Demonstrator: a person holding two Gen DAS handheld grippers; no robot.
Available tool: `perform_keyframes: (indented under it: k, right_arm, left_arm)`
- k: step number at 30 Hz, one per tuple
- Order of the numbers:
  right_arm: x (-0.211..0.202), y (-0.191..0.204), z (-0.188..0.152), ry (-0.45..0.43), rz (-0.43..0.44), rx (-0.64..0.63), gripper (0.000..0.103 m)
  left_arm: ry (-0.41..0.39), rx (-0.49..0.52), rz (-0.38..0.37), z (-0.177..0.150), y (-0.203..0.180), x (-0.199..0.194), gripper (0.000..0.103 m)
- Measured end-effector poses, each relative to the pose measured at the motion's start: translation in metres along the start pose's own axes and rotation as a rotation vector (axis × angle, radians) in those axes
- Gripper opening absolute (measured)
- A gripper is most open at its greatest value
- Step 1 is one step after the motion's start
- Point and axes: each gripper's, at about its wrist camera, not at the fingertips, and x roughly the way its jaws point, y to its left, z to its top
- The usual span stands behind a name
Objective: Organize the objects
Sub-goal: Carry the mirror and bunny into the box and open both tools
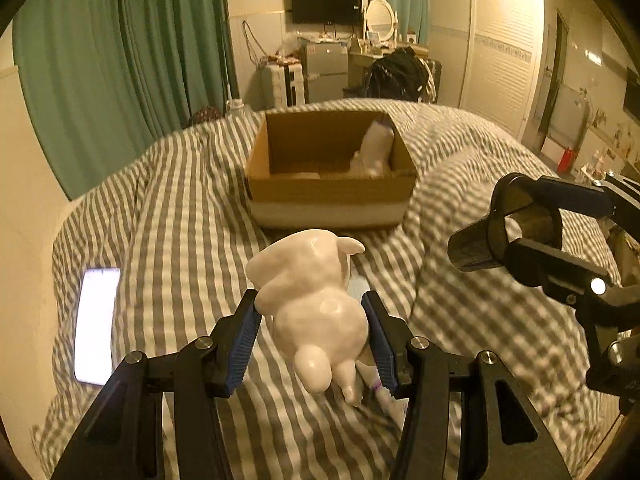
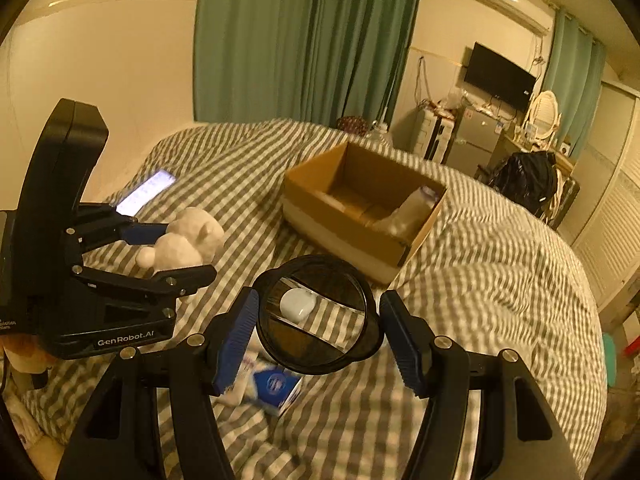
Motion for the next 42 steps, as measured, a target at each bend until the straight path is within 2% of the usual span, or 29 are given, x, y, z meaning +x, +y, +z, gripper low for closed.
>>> perform_keyframes:
  k: [8, 15, 20, 25, 30, 35, 42]
  right_arm:
    - [0.006, -0.029, 0.053, -0.081, -0.044, -0.01, 0.063]
    - [0.031, -0.055, 0.111, -0.137, -0.061, -0.007, 0.062]
    - [0.068, -0.075, 0.15, -0.172, -0.076, 0.011, 0.062]
    - [0.128, -0.101, 0.177, -0.141, -0.041, 0.068, 0.062]
    - [0.191, -0.125, 0.185, -0.081, -0.002, 0.119, 0.062]
    - [0.247, -0.14, 0.179, -0.019, 0.06, 0.18, 0.062]
    - [0.284, -0.142, 0.154, 0.05, 0.119, 0.208, 0.062]
  left_arm:
    - [-0.07, 0.008, 0.025, 0.064, 0.016, 0.016, 0.053]
    - [-0.098, 0.0, 0.034, 0.118, 0.027, 0.045, 0.053]
    - [-0.105, -0.005, 0.031, 0.152, 0.031, 0.08, 0.053]
    - [-0.079, -0.015, 0.014, 0.173, 0.037, 0.128, 0.053]
    - [-0.037, -0.01, 0.013, 0.181, 0.042, 0.177, 0.053]
    - [-0.01, -0.007, -0.03, 0.174, 0.047, 0.21, 0.053]
    - [0.016, 0.018, -0.04, 0.159, 0.042, 0.219, 0.053]
